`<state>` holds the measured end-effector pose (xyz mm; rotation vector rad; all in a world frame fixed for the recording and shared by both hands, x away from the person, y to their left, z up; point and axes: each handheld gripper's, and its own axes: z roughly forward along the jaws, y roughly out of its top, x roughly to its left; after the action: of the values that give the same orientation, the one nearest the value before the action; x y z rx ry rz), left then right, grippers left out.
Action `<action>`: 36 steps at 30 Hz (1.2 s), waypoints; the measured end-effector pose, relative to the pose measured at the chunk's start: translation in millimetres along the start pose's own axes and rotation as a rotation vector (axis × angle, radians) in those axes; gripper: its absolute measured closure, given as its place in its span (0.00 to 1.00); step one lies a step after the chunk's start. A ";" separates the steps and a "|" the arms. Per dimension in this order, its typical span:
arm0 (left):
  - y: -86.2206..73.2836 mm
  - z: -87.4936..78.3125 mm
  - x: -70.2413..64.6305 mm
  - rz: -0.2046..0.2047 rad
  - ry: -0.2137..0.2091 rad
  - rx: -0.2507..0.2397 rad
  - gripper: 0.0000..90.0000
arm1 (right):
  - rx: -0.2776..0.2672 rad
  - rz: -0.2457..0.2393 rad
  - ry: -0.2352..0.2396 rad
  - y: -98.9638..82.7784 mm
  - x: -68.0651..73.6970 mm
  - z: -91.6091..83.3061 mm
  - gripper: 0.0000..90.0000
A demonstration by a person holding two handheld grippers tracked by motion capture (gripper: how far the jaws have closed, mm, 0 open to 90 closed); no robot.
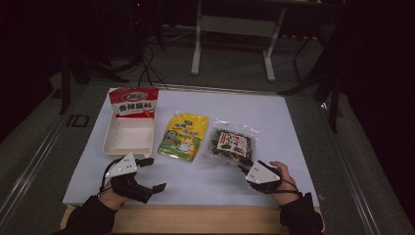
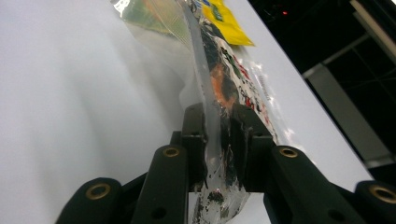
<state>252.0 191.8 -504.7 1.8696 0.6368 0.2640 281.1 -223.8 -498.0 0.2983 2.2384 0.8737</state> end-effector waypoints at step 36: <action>-2.8 3.5 0.7 0.049 -0.041 -0.057 0.04 | -0.082 0.287 0.099 5.8 -12.3 -27.6 0.39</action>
<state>253.4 190.1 -508.7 1.8334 0.5501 0.2721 270.8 -238.8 -473.1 0.5588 2.2776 1.1499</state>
